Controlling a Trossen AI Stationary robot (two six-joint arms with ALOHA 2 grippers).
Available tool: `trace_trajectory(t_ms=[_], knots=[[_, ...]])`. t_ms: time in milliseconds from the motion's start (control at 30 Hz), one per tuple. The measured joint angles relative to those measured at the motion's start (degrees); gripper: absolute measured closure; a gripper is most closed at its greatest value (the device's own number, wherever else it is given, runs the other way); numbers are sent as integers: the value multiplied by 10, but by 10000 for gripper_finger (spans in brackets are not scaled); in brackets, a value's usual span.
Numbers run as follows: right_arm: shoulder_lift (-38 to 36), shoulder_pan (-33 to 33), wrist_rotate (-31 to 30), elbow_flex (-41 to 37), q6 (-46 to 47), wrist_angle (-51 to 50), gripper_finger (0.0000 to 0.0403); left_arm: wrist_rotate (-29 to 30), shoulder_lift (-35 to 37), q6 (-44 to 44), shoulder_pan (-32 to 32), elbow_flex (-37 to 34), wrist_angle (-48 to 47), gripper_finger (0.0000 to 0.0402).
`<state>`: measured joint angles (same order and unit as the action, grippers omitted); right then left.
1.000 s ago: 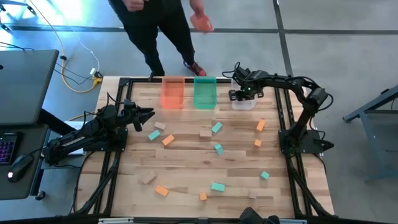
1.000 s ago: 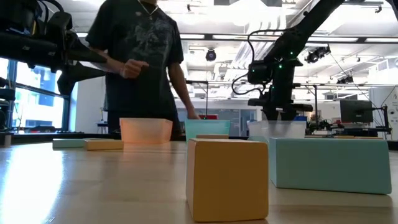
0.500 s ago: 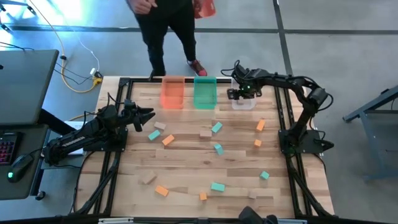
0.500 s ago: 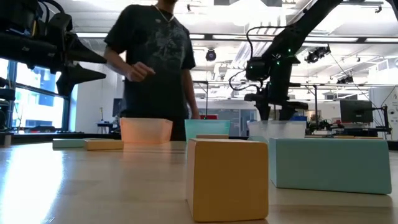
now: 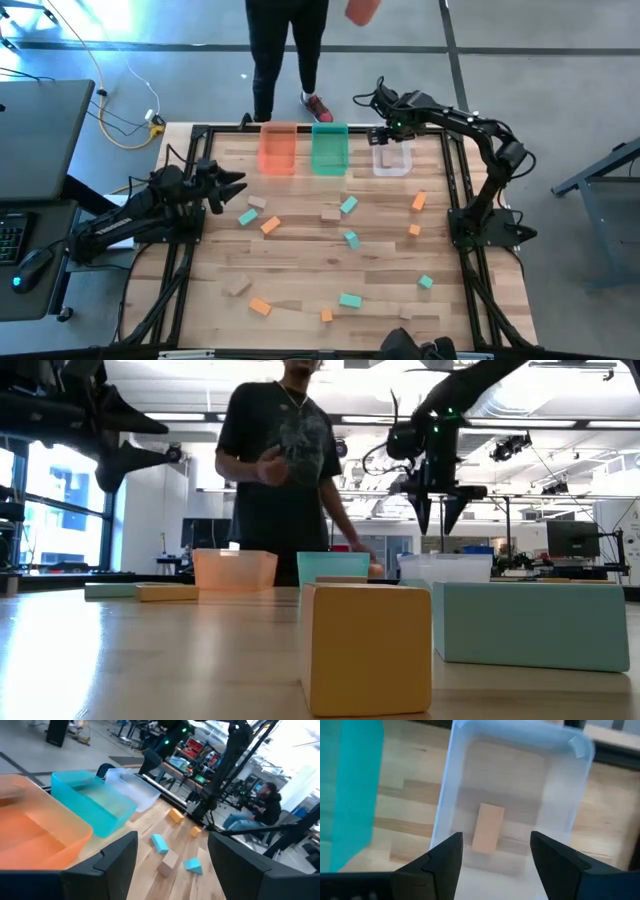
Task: Sort & place blocks by color
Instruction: Put the light blue block into the orange bin
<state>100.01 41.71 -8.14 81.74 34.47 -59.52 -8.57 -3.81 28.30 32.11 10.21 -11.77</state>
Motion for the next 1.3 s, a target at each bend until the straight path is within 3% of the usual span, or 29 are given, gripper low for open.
trace_trajectory(t_ms=[300,833,1300], knots=[[0,-40,-21,39,4,-23,183,1,-104,-49,0,87,-90,174],[0,-92,-28,41,47,-35,183,-11,-361,-15,0,302,-344,174],[0,-125,-40,41,61,-34,183,7,-532,-64,0,314,-416,174]])
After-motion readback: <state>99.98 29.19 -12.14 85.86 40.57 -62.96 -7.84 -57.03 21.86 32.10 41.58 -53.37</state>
